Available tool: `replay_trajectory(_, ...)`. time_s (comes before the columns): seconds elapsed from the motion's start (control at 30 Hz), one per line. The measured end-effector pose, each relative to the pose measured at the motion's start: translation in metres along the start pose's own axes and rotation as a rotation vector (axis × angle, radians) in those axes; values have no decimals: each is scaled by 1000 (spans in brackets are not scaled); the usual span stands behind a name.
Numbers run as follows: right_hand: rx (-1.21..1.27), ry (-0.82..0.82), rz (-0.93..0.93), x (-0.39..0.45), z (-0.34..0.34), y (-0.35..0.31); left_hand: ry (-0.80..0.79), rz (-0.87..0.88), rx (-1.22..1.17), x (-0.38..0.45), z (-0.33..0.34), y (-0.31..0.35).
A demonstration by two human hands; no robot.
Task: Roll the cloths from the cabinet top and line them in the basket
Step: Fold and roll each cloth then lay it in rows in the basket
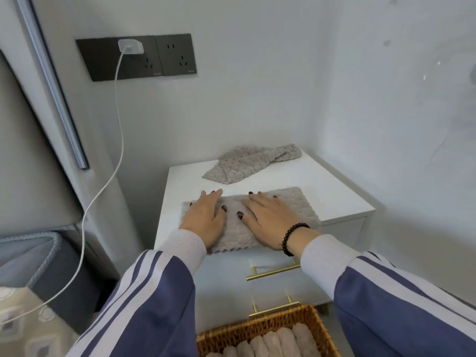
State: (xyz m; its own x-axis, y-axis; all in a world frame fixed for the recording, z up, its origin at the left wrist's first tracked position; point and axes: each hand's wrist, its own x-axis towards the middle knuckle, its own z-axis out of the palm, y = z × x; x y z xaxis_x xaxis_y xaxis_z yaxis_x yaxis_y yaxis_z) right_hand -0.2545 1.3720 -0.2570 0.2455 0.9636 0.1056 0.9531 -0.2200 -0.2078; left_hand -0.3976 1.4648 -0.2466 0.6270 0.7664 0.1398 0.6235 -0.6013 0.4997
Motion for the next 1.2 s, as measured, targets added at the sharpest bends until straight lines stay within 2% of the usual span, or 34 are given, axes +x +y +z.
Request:
replay_trajectory(0.1,-45,-69,53,2,-1,21,-63,29,281,9,11,-8)
replay_trajectory(0.2,-72,-83,152,6,-5,39,-130,-1,366,16,14,-17)
replay_trajectory(0.3,-29,-48,256,5,-7,50,-120,-92,287,17,10,-29)
replay_trajectory(0.4,38,23,324,5,-6,55,-58,-108,228,15,9,-34)
replay_trajectory(0.5,81,61,353,4,-8,54,8,-131,188,10,8,-33)
replay_trajectory(0.77,316,153,431,-13,-35,51,18,-240,127,-8,-12,-29)
replay_trajectory(0.93,433,146,506,-32,-54,50,15,-196,-66,-33,-26,-33)
replay_trajectory(1.07,609,117,537,-50,-75,55,60,-219,-489,-63,-42,-30)
replay_trajectory(1.2,813,164,551,-76,-99,48,61,-263,-806,-91,-63,-23)
